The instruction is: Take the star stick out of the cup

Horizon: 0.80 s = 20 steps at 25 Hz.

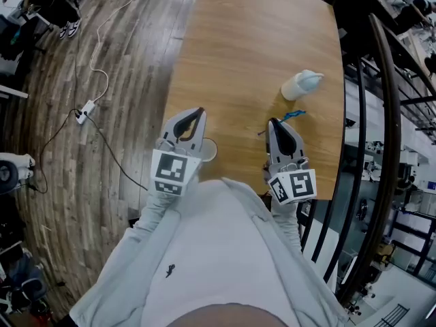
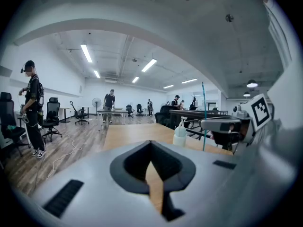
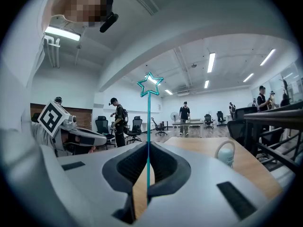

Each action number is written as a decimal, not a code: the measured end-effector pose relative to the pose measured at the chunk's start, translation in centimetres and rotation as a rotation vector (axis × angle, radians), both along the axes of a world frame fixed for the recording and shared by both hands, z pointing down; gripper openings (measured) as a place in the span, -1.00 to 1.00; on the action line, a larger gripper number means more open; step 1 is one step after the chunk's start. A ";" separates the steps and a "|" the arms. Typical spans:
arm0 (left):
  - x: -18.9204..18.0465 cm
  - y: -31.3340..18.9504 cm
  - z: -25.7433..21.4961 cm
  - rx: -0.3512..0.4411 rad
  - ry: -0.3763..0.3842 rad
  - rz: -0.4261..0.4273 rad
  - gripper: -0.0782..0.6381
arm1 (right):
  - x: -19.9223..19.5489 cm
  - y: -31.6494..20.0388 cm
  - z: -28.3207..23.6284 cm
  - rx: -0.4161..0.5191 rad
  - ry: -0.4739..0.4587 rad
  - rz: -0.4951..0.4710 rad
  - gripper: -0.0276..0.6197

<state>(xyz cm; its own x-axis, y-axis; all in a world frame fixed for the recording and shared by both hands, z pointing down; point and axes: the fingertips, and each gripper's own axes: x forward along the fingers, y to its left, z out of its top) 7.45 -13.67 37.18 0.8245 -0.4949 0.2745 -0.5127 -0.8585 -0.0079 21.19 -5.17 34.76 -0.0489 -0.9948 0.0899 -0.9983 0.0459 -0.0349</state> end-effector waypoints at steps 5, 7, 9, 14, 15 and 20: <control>-0.6 -0.3 -0.1 -0.003 0.001 -0.014 -0.73 | -0.5 -0.5 -0.2 -0.001 0.002 -0.018 -0.82; -0.6 -0.3 -0.1 -0.003 0.001 -0.017 -0.73 | -0.6 -0.6 -0.2 -0.001 0.004 -0.025 -0.82; -0.6 -0.3 0.0 -0.003 0.002 -0.018 -0.73 | -0.7 -0.7 -0.2 0.000 0.006 -0.031 -0.82; -0.8 -0.3 0.0 -0.005 0.001 -0.018 -0.73 | -1.2 -0.9 -0.3 -0.002 0.004 -0.045 -0.82; -0.7 -0.3 0.0 -0.006 0.001 -0.017 -0.73 | -1.1 -0.9 -0.3 -0.004 0.006 -0.046 -0.82; -0.8 -0.1 0.1 -0.007 0.000 -0.020 -0.73 | -1.2 -0.8 -0.2 -0.007 0.003 -0.050 -0.82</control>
<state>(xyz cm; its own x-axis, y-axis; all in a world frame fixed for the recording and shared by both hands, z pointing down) 6.67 -13.81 37.24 0.8142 -0.5097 0.2780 -0.5301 -0.8479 -0.0023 19.97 -6.00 34.56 -0.0987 -0.9903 0.0974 -0.9949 0.0960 -0.0322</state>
